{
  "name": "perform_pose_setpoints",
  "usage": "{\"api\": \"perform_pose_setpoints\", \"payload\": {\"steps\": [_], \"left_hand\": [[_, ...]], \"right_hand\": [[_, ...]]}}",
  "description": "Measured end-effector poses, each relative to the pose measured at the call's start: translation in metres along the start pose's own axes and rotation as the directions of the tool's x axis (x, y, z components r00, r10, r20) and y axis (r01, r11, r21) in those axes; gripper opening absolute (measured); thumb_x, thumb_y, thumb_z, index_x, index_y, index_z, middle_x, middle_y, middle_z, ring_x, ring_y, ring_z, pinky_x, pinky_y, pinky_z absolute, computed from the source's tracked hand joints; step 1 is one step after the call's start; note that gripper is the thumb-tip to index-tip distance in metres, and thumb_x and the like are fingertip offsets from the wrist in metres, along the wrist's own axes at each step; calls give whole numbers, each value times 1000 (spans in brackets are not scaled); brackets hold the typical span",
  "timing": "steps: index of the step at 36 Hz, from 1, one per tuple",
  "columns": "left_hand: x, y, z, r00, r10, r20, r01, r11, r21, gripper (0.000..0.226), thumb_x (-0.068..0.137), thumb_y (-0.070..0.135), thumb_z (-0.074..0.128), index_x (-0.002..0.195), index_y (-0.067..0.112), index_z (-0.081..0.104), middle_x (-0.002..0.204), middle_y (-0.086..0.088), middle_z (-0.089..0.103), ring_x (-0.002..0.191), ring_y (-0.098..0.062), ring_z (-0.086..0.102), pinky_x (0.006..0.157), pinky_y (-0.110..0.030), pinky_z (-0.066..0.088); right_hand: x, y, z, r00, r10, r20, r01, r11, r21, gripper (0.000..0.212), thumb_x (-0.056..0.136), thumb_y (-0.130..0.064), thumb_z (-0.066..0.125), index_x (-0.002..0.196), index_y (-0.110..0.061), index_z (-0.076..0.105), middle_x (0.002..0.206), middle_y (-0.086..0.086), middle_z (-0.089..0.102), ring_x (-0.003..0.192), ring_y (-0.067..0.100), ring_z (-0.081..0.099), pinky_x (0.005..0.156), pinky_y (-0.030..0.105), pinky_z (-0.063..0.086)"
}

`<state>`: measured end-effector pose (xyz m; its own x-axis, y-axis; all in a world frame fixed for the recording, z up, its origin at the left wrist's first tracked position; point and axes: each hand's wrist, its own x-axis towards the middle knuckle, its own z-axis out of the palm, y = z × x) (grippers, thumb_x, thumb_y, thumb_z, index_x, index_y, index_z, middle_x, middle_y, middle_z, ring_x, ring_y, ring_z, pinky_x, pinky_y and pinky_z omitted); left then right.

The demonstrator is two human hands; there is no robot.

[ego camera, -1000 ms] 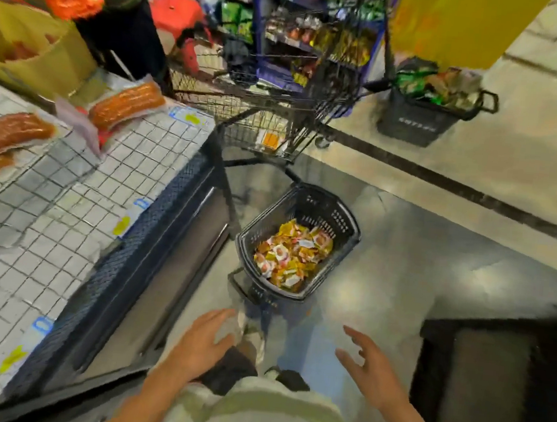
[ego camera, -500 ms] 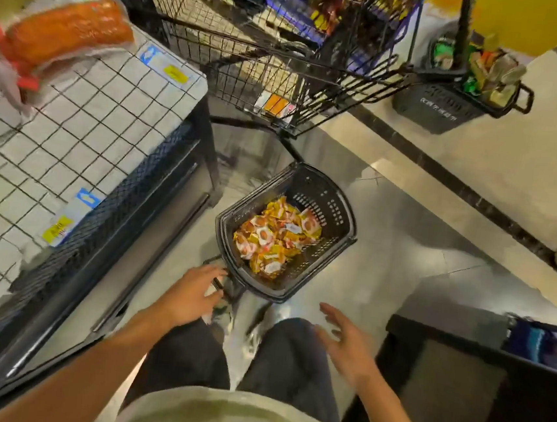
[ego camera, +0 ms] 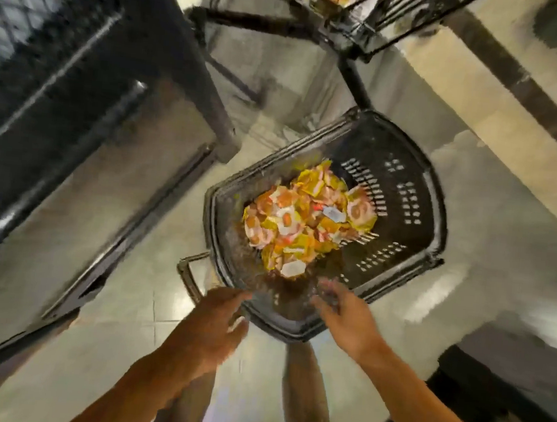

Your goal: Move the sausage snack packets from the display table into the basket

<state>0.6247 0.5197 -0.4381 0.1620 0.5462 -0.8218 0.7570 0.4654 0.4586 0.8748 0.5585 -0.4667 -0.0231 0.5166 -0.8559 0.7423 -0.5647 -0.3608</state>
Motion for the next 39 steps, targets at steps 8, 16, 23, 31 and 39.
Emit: {"api": "perform_pose_setpoints", "payload": {"steps": [8, 16, 23, 31, 39], "left_hand": [[124, 1, 30, 998, 68, -7, -68, 997, 38, 44, 100, 31, 55, 143, 33, 47, 148, 12, 45, 137, -10, 39, 109, -19, 29], [232, -4, 39, 997, 73, -6, -73, 995, 64, 40, 99, 28, 53, 139, 31, 51, 143, 4, 49, 135, -19, 41, 113, -40, 36], [257, -19, 43, 999, 40, 14, -40, 999, 22, 39, 101, 36, 50, 140, 33, 51, 142, 9, 54, 129, -14, 51, 106, -40, 45], [230, -23, 59, 993, 29, 116, -32, 999, 26, 41, 100, 33, 54, 141, 37, 49, 125, 14, 62, 98, 5, 61, 85, -28, 52], [222, -8, 74, 946, -229, 227, 309, 846, -435, 27, 97, 26, 63, 124, 22, 61, 132, -3, 63, 111, -13, 62, 98, -39, 52]], "right_hand": [[136, 29, 19, 1000, 12, 23, -16, 985, 171, 50, 91, -22, 74, 138, -16, 57, 126, 8, 69, 115, 22, 66, 106, 42, 49], [246, 13, 53, 980, 192, 48, -193, 871, 451, 53, 88, -29, 78, 132, -11, 54, 132, 17, 61, 84, 5, 64, 52, 6, 46], [295, -3, 64, 971, 239, -17, -214, 897, 386, 65, 78, -45, 85, 126, -10, 59, 107, -2, 60, 99, 16, 55, 76, 20, 39], [271, 13, 30, 984, 176, -18, -157, 917, 367, 32, 81, -37, 82, 104, -15, 76, 99, 2, 77, 91, 18, 71, 79, 31, 58], [210, 19, -5, 975, 219, 46, -207, 803, 559, 11, 84, -19, 79, 74, -18, 74, 64, -10, 74, 58, 1, 69, 47, 14, 49]]}}
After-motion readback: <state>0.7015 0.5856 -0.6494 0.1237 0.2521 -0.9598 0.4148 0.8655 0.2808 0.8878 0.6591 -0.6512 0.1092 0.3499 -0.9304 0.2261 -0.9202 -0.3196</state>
